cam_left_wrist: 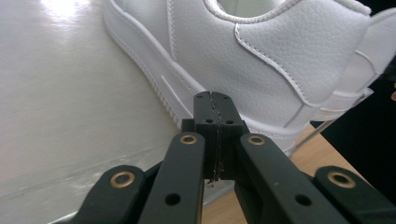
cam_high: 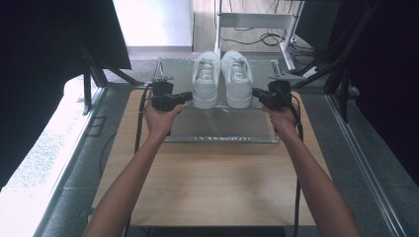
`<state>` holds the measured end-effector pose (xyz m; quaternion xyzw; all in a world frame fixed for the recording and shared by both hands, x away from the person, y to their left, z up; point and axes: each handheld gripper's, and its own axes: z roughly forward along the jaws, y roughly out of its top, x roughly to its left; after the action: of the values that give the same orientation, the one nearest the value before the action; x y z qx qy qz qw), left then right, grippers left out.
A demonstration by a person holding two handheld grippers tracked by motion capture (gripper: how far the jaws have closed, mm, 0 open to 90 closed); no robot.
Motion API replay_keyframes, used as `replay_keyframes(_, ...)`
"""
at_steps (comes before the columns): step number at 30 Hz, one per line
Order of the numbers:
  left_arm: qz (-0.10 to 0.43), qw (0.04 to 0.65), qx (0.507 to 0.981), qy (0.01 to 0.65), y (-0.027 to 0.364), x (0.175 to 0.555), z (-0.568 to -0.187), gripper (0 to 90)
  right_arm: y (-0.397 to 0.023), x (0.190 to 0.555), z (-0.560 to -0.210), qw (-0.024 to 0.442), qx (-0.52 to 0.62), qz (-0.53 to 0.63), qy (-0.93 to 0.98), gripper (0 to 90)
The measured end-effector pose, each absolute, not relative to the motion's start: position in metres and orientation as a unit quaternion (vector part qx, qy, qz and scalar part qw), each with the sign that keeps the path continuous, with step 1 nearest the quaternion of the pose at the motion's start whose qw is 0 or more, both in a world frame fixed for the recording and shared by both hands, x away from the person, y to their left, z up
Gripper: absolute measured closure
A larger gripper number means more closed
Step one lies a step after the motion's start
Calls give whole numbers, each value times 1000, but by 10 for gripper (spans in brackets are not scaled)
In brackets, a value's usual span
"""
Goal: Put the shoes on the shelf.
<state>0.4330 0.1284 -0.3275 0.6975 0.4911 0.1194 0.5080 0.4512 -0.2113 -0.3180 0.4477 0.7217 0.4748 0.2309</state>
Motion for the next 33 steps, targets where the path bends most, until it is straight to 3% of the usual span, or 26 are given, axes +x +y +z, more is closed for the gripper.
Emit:
replay_keyframes(9, 111, 509, 699, 490, 119, 434, -325, 900, -202, 450, -317, 205, 442, 488, 724, 900)
replay_keyframes(12, 115, 503, 700, 493, 116, 433, -326, 900, -196, 447, -319, 221, 438, 478, 728, 900)
replay_keyframes(23, 111, 514, 695, 490, 119, 432, -330, 897, -202, 449, -319, 204, 436, 486, 730, 895)
replay_keyframes(28, 115, 529, 680, 495, 128, 428, -332, 687, -209, 446, -323, 220, 444, 494, 714, 706)
replay_keyframes(33, 125, 539, 686, 473, 136, 414, -331, 589, -214, 432, -319, 245, 427, 503, 710, 592)
